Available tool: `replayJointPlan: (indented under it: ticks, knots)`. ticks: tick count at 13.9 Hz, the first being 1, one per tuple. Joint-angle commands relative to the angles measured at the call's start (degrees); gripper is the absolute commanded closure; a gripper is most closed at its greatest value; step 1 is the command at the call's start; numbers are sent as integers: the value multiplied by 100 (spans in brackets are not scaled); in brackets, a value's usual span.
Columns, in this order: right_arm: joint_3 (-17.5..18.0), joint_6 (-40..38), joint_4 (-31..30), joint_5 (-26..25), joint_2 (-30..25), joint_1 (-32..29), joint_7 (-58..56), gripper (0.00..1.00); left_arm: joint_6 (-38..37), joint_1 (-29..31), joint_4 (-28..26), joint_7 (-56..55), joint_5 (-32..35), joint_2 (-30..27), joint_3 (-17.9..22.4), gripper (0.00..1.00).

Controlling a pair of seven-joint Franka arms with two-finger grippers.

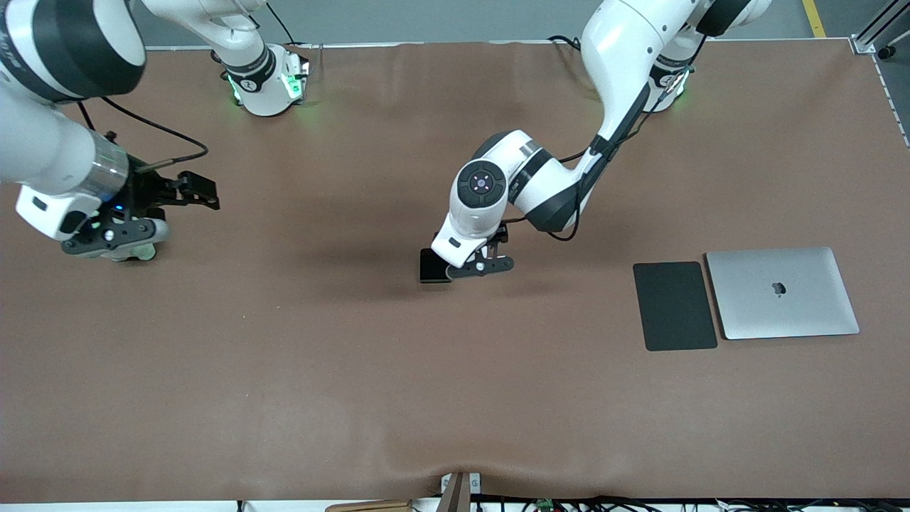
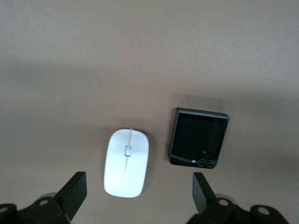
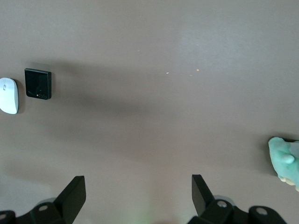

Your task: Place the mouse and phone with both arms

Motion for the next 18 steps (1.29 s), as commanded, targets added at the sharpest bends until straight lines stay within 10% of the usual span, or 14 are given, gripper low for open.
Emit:
replayJointPlan:
  ticks: [1,18]
  knots:
    - [-31,159,42,45,208,157,65,0,295,-212,175,-530,115,210,70,0]
    - [-23,1820,-599,537,850,808,65,0,1500,-1083,632,-972,141,1072,913,0]
